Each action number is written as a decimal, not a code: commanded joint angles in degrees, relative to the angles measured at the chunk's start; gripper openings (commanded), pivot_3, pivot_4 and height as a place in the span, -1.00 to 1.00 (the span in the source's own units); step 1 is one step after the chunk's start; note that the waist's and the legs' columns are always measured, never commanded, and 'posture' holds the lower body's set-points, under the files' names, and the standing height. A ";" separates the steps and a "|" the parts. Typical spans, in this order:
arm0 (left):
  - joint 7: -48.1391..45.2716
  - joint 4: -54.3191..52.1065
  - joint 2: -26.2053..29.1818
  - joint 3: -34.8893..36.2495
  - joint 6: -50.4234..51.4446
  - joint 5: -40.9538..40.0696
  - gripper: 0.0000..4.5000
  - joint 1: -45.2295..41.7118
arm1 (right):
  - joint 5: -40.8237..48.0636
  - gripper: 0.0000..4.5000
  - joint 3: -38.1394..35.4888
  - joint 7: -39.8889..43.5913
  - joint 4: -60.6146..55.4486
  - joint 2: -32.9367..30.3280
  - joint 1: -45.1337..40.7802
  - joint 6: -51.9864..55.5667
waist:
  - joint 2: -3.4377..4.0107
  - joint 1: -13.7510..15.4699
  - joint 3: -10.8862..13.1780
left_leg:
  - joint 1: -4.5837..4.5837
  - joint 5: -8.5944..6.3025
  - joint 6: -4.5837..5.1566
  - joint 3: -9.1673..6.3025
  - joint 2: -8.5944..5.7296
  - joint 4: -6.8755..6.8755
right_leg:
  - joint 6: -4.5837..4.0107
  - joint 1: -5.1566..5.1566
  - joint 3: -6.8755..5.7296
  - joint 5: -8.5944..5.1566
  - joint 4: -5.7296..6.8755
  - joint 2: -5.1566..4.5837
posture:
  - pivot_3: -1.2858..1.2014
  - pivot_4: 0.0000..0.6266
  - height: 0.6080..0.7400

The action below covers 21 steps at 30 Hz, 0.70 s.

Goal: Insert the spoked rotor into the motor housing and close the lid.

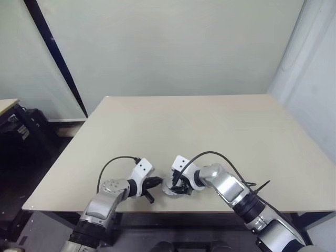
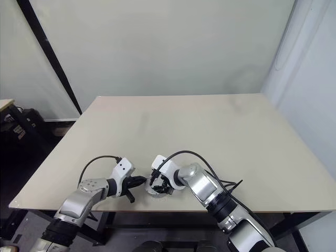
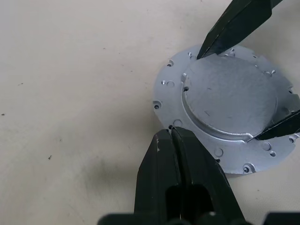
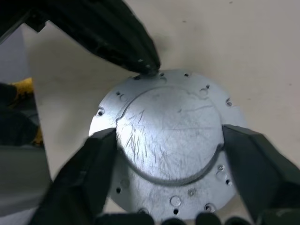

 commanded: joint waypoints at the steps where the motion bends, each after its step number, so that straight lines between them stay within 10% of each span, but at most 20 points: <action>1: -2.07 0.98 -0.78 -4.91 2.19 0.64 -1.00 1.73 | 2.74 0.99 -3.41 0.25 -2.41 1.70 -0.44 0.07 | 0.00 0.00 0.00 | 0.00 0.00 0.00 0.00 0.00 0.00 | 0.01 0.00 0.00 0.00 0.00 0.00 | 0.03 -1.00 1.00; 21: -2.12 1.37 -1.52 -5.06 1.76 1.30 -1.00 1.33 | 19.55 0.99 -29.06 -4.40 -0.07 3.37 -3.18 25.45 | 0.05 0.93 -0.01 | -0.02 -0.02 0.00 0.00 -0.04 -0.15 | 0.02 -0.07 0.04 0.01 -0.04 -0.01 | 0.03 -1.00 1.00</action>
